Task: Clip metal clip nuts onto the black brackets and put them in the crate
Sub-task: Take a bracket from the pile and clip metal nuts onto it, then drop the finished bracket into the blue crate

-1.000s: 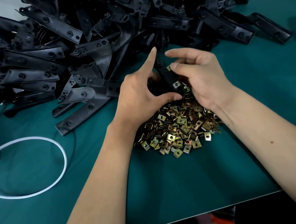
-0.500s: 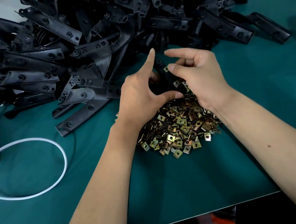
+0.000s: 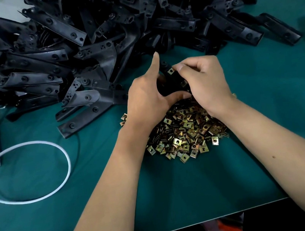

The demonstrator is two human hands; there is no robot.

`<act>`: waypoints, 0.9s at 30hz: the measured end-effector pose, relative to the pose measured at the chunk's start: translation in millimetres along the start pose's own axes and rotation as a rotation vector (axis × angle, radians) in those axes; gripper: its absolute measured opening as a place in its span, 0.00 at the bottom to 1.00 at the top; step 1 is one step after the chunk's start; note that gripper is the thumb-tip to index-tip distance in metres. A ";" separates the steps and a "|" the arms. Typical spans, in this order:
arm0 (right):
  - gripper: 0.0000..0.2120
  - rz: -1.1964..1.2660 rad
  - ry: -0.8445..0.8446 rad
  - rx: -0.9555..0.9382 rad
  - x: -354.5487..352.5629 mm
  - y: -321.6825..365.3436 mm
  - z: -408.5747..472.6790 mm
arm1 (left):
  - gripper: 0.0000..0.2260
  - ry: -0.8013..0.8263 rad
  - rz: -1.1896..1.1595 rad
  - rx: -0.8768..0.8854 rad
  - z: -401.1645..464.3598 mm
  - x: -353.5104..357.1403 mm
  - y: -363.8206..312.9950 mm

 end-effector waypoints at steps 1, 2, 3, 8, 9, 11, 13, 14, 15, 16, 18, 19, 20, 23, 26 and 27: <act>0.11 0.015 0.004 -0.004 -0.1 0.5 0.4 | 0.53 0.004 0.005 -0.002 0.1 0.3 0.2; 0.11 0.028 0.006 -0.005 -0.1 1.0 0.7 | 0.53 0.006 0.008 -0.004 0.0 0.4 0.4; 0.11 0.033 0.006 -0.006 -0.1 0.7 0.8 | 0.54 0.005 0.009 -0.004 0.0 0.3 0.7; 0.13 -0.043 0.030 -0.032 3.1 -3.8 3.5 | 0.52 -0.003 0.049 -0.011 0.1 0.9 1.9; 0.11 -0.096 0.045 -0.060 5.2 -2.5 2.1 | 0.51 -0.004 0.087 -0.028 1.3 1.4 4.2; 0.09 -0.208 0.059 -0.151 5.5 7.3 -3.5 | 0.48 -0.009 0.197 -0.045 3.4 3.3 6.4; 0.12 -0.261 0.041 -0.208 4.0 16.2 -7.4 | 0.45 -0.040 0.310 -0.002 4.3 2.3 1.4; 0.13 -0.281 0.029 -0.217 1.5 18.9 -9.1 | 0.44 -0.062 0.362 0.049 4.3 1.3 -4.8; 0.15 -0.319 0.011 -0.219 -3.6 21.2 -9.5 | 0.42 -0.085 0.417 0.109 4.2 1.2 -14.4; 0.16 -0.369 -0.004 -0.218 -9.4 23.0 -9.2 | 0.41 -0.100 0.469 0.159 4.1 1.5 -24.2; 0.17 -0.436 -0.035 -0.204 -24.9 25.3 -6.1 | 0.40 -0.104 0.535 0.214 4.2 3.0 -45.4; 0.16 -0.439 -0.056 -0.200 -34.7 28.2 -4.8 | 0.40 -0.107 0.547 0.225 5.1 3.4 -57.1; 0.15 -0.436 -0.085 -0.192 -48.2 30.8 -2.8 | 0.40 -0.107 0.550 0.237 6.1 5.5 -72.2; 0.11 -0.410 -0.168 -0.149 -94.0 35.7 4.7 | 0.41 -0.095 0.561 0.311 9.0 16.3 -123.4; 0.10 -0.389 -0.308 -0.130 -159.9 37.7 7.7 | 0.43 -0.031 0.542 0.448 9.3 42.0 -186.8; 0.10 -0.384 -0.350 -0.135 -182.0 37.9 7.1 | 0.44 -0.020 0.529 0.487 8.1 50.9 -206.3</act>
Point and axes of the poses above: each hand's wrist, its own z-axis towards the middle knuckle, its own x-axis out of the palm, y = z × x, the point moved 6 cm from there along z, towards the middle knuckle, and after that the axes turned 15 degrees about -y, right-handed, at the moved point
